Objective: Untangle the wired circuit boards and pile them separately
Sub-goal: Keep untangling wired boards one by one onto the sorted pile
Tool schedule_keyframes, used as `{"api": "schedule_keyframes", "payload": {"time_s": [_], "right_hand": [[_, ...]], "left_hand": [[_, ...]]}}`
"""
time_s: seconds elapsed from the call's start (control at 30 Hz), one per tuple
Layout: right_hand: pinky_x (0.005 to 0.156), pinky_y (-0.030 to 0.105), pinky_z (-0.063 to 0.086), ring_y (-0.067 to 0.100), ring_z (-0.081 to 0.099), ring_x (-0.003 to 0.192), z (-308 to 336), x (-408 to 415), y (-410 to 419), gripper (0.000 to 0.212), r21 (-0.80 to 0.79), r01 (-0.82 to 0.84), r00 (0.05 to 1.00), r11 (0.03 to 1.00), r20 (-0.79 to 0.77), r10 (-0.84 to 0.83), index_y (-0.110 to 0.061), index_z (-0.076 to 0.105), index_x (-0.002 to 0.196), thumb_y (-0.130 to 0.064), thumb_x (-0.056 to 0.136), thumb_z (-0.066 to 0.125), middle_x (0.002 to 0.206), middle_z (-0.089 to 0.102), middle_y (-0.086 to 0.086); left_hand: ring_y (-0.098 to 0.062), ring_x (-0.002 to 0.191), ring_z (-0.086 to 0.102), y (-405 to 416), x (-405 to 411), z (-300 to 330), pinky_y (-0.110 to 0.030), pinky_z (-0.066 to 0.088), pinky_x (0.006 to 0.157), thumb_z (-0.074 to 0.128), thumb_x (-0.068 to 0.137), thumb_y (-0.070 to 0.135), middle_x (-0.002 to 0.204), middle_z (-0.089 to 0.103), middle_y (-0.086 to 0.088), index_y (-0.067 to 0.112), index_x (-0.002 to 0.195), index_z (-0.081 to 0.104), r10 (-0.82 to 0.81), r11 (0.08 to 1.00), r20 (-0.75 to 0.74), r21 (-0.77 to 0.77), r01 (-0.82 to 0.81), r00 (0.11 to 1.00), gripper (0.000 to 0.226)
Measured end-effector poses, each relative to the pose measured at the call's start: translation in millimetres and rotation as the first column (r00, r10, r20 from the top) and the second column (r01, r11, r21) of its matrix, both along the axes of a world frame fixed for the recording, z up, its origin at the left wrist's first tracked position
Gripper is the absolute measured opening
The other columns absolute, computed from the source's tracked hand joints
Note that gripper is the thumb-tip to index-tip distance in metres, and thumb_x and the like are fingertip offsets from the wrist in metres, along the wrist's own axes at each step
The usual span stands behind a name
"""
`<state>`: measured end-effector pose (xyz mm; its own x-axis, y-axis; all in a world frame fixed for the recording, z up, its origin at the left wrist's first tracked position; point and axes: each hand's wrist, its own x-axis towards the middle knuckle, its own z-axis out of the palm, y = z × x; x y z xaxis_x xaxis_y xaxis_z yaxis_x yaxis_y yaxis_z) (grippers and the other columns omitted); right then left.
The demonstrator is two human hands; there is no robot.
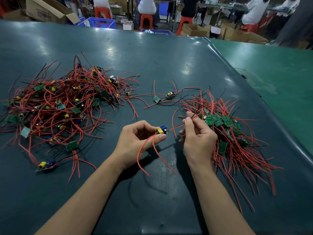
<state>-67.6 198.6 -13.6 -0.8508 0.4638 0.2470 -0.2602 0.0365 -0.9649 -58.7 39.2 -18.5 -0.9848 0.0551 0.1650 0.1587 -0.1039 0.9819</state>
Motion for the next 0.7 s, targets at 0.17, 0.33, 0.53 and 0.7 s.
{"api": "schedule_keyframes", "payload": {"time_s": [0.17,0.33,0.53,0.7], "right_hand": [[0.046,0.021,0.052,0.008,0.065,0.055,-0.6,0.0,1.3,0.031,0.009,-0.055,0.998,0.998,0.027,0.054,-0.03,0.061,0.117,-0.006,0.099,0.052,0.069,0.069,-0.007],[0.042,0.023,0.048,0.019,0.064,0.05,-1.4,-1.3,9.8,0.024,0.01,-0.105,0.994,0.994,0.003,0.105,-0.025,0.053,0.106,-0.004,0.101,0.042,0.069,0.069,0.002],[0.041,0.024,0.047,0.018,0.063,0.047,-2.4,-5.9,16.5,0.019,-0.008,-0.083,0.996,0.996,0.025,0.084,-0.02,0.054,0.102,-0.003,0.099,0.046,0.074,0.072,0.005],[0.041,0.025,0.049,0.017,0.061,0.043,-2.9,-5.6,17.7,0.028,0.021,-0.073,0.997,0.997,0.0,0.073,-0.024,0.057,0.099,0.0,0.098,0.042,0.074,0.07,0.007]], "left_hand": [[-0.009,0.074,0.068,-0.6,0.3,1.7,-0.02,0.054,0.071,0.085,0.061,0.018,0.082,0.076,-0.003,0.012,0.075,0.07,-0.033,0.999,0.014,-0.015,0.033,0.999,0.021],[-0.012,0.073,0.067,-1.9,1.7,2.2,-0.021,0.054,0.069,0.085,0.062,0.013,0.082,0.076,-0.007,0.014,0.073,0.072,-0.106,0.994,0.043,-0.006,0.107,0.993,0.016],[-0.01,0.07,0.067,-3.5,3.5,3.8,-0.019,0.052,0.065,0.085,0.063,0.01,0.08,0.076,-0.005,0.015,0.071,0.073,-0.13,0.991,0.024,-0.02,0.13,0.991,0.016],[-0.011,0.071,0.068,-8.5,0.8,8.5,-0.02,0.054,0.068,0.085,0.061,0.01,0.081,0.076,-0.005,0.018,0.071,0.074,-0.079,0.997,-0.041,-0.03,0.078,0.996,0.017]]}}
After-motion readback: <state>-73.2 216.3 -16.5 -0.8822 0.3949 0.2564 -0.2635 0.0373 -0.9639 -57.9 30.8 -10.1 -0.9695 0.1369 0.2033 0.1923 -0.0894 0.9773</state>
